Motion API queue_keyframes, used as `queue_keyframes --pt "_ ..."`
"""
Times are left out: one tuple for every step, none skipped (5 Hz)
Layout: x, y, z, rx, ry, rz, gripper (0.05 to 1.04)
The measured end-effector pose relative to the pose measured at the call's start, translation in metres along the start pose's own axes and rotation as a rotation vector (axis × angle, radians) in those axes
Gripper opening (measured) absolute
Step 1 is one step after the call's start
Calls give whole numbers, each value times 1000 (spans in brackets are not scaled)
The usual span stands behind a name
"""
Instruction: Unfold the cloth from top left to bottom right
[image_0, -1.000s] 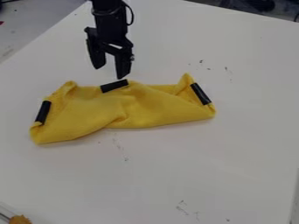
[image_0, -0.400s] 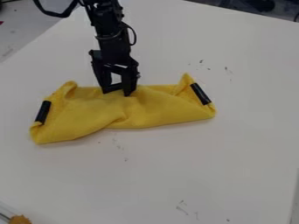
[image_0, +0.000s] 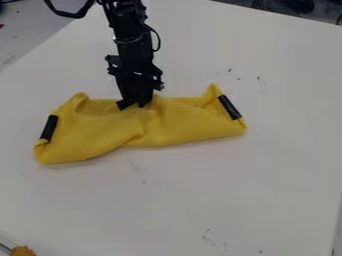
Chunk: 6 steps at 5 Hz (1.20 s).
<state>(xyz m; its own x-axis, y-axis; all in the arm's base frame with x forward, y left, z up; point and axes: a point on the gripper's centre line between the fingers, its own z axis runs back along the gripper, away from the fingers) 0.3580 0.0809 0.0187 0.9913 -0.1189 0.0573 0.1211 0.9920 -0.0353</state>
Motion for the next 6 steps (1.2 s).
queue_keyframes --pt "-3 -2 1 24 29 -1 171" --pt "-2 -12 17 57 15 -13 81" --pt "-13 -29 31 88 30 -9 71" --pt "-36 -57 46 112 -3 21 69" --pt "-60 -80 39 68 -2 58 68" --pt "-84 -101 29 29 -17 89 68"
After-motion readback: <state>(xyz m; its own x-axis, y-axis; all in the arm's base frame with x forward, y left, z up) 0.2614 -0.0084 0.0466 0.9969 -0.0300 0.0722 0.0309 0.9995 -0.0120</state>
